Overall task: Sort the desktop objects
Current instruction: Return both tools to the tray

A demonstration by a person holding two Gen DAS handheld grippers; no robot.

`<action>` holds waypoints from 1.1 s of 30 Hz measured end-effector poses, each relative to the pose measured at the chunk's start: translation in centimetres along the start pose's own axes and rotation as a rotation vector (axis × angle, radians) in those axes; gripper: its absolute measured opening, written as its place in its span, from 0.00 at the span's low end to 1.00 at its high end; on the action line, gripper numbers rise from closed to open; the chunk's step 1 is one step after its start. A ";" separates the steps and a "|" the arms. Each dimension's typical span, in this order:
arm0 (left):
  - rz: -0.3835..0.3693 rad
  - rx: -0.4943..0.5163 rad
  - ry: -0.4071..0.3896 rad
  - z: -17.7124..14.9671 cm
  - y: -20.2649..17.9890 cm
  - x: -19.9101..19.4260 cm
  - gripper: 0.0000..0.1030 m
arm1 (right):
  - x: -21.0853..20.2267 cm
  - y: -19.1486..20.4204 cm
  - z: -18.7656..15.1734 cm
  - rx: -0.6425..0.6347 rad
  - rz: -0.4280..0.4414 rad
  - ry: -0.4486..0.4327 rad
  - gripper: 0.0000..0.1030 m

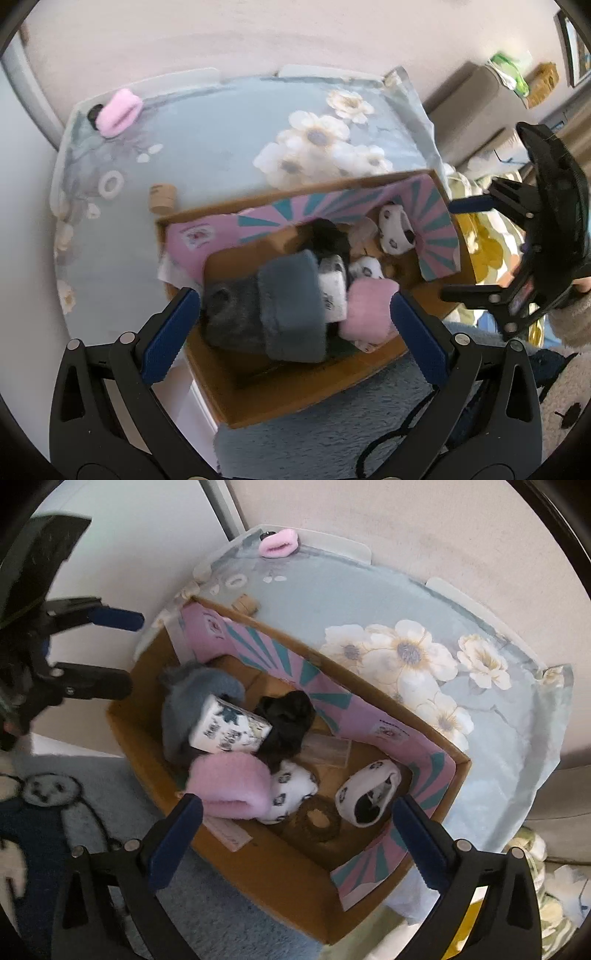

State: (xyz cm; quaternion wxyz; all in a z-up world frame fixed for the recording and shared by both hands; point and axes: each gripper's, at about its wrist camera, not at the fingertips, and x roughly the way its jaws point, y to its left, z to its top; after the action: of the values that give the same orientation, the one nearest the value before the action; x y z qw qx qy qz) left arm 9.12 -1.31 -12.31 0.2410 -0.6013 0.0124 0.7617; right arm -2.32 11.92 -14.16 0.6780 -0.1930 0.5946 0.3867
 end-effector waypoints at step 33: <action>0.257 -0.216 -0.251 6.1 18.1 2.6 0.93 | 4.5 0.3 25.0 -0.180 0.073 -0.185 0.99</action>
State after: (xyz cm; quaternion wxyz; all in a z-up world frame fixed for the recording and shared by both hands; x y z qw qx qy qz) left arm -3.75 -14.47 -17.96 0.0754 -0.5173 -0.0230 0.8521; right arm 13.86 31.44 -12.93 0.6954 -0.1949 0.4989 0.4791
